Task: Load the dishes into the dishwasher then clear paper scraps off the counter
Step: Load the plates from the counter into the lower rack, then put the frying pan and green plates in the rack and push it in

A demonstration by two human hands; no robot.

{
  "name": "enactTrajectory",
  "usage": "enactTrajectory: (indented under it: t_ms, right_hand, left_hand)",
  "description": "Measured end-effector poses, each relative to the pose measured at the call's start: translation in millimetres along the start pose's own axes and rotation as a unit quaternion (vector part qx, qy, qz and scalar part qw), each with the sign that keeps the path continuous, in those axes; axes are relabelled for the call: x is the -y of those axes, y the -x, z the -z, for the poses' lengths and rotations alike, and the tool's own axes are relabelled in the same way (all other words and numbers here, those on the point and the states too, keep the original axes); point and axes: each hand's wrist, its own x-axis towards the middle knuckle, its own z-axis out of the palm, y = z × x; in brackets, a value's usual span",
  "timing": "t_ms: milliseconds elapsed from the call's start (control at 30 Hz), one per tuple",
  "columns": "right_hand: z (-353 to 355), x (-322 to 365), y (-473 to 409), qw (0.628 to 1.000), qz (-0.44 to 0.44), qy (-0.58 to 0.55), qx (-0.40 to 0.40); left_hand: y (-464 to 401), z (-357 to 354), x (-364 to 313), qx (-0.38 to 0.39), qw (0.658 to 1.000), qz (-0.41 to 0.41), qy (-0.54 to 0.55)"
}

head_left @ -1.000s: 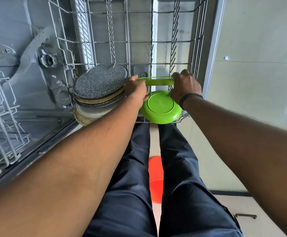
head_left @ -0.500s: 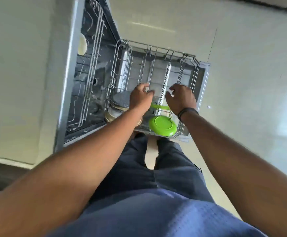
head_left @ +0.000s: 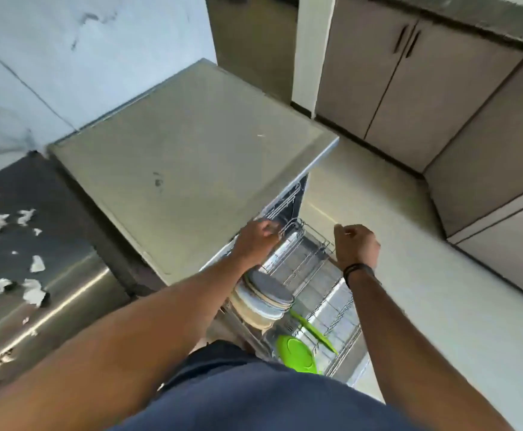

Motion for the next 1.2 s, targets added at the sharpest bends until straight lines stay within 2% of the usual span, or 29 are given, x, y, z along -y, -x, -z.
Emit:
enactTrajectory:
  t_ms: [100,300,433,633,967,1200]
  right_hand:
    - [-6,39,-1,0.998,0.056,-0.007,0.002]
    - [-61,121,31,0.974,0.211,-0.017,0.075]
    - [-108,164,73,0.948,0.288,-0.006,0.134]
    - [-191,220,167,0.891,0.377,-0.001,0.252]
    - [-306,273,356,0.787,0.494,0.018,0.37]
    - [-376,268,465,0.713,0.555,0.044,0.426]
  left_hand:
    - [13,29,-6,-0.077,0.997,-0.004,0.022]
    - [55,115,19,-0.237,0.971,0.035,0.025]
    - [99,173,65,-0.354,0.93,0.089,0.033]
    - [190,255,148,-0.501,0.849,0.163,0.034]
    - [327,348,263,-0.615,0.745,0.257,0.032]
    - [402,367,333,-0.67,0.679,0.296,0.052]
